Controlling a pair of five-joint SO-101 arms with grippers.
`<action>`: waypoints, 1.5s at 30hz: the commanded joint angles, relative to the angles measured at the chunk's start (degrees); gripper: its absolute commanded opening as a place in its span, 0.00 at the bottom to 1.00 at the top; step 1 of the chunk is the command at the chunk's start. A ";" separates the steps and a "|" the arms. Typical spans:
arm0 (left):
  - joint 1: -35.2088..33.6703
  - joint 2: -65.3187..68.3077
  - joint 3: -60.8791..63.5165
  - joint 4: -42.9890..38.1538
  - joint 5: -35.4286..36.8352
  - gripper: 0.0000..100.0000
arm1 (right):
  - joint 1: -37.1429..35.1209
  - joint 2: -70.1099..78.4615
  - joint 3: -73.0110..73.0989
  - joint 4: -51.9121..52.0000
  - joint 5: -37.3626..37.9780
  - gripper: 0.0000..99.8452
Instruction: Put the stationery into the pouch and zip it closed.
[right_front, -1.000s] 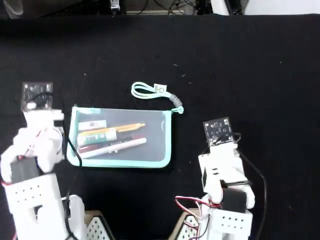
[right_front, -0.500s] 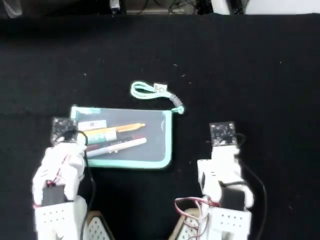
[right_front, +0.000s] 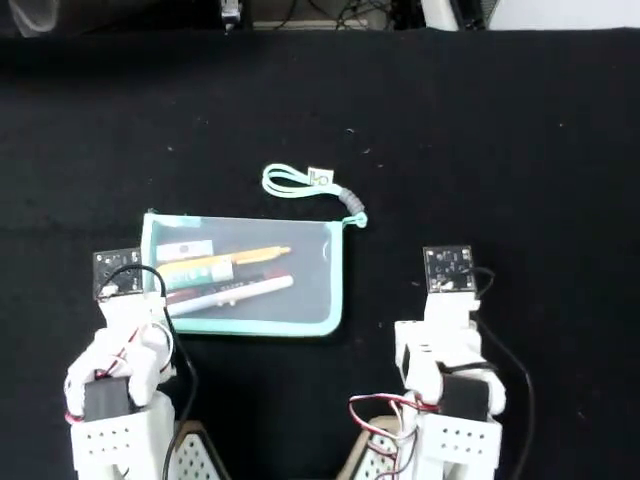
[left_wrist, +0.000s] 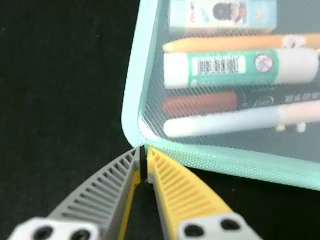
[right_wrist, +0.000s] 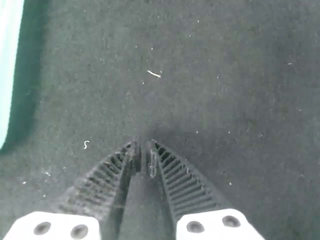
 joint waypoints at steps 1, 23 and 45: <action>-0.48 -0.09 1.01 -0.26 0.53 0.05 | 0.79 -4.00 -0.04 0.35 -0.44 0.04; 0.13 -1.49 1.01 0.26 0.70 0.04 | 0.70 -4.18 -0.04 0.44 -0.44 0.04; -0.22 -1.14 1.01 0.26 0.79 0.04 | 0.70 -4.09 -0.04 0.44 -0.44 0.04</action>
